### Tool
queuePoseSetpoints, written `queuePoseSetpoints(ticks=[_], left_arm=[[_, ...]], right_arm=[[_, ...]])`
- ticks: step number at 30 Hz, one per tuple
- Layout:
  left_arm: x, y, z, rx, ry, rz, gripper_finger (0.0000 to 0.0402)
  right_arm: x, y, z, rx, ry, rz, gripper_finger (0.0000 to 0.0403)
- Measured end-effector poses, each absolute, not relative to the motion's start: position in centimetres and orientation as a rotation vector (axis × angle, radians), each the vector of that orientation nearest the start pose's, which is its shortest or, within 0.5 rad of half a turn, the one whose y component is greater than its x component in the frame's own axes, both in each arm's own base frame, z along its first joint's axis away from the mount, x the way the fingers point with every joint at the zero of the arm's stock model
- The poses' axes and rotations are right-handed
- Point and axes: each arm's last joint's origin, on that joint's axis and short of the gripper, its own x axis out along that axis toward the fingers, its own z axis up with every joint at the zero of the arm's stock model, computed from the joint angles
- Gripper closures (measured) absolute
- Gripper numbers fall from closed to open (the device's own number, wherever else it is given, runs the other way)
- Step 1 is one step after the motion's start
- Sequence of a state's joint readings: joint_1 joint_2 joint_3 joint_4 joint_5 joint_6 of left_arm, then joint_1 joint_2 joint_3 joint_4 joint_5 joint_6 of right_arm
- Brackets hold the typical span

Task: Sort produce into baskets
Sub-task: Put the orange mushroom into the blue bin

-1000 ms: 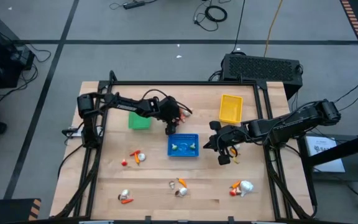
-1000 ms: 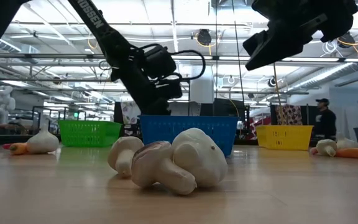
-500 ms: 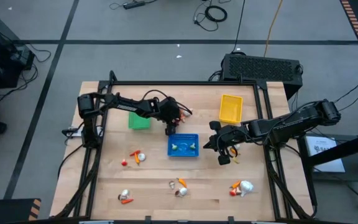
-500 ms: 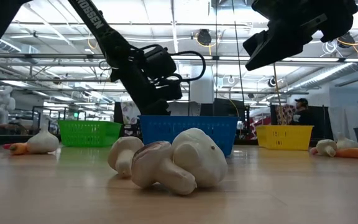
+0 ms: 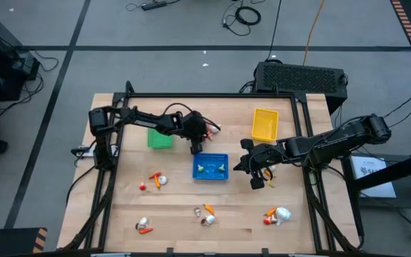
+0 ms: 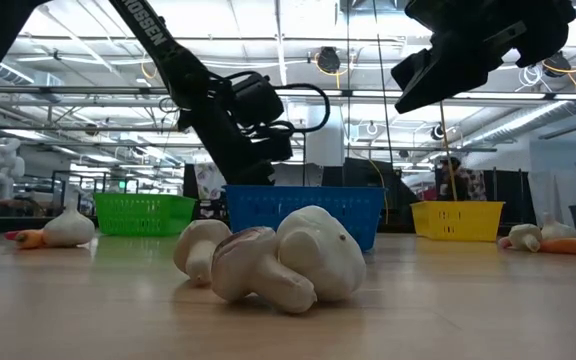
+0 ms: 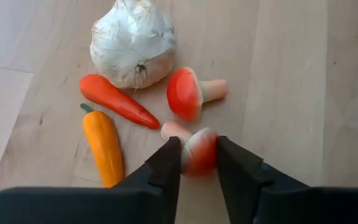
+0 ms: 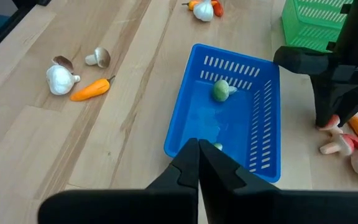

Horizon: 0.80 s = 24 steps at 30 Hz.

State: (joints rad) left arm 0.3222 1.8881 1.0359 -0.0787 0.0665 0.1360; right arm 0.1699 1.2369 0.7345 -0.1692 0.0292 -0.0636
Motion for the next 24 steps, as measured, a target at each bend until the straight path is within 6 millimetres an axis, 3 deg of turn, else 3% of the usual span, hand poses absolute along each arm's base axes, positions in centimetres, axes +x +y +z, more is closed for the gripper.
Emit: queuePoseSetpoints(ticks=[5, 13, 19, 24], left_arm=[[34.2, 11.2, 14.5, -0.069, 0.94, 0.187, 0.0317], [33.2, 10.1, 19.0, -0.094, 0.847, 0.177, 0.0318], [33.5, 6.6, 21.0, -0.142, 0.77, -0.015, 0.0319], [34.0, 2.2, 21.0, -0.142, 0.78, -0.186, 0.0319]], right_arm=[[24.9, 4.2, 22.7, -0.108, 0.665, 0.15, 0.0403], [25.0, 4.3, 22.9, -0.08, 0.653, 0.145, 0.0403], [25.1, 4.3, 22.9, -0.045, 0.644, 0.136, 0.0403], [25.1, 4.3, 23.0, -0.032, 0.639, 0.132, 0.0403]])
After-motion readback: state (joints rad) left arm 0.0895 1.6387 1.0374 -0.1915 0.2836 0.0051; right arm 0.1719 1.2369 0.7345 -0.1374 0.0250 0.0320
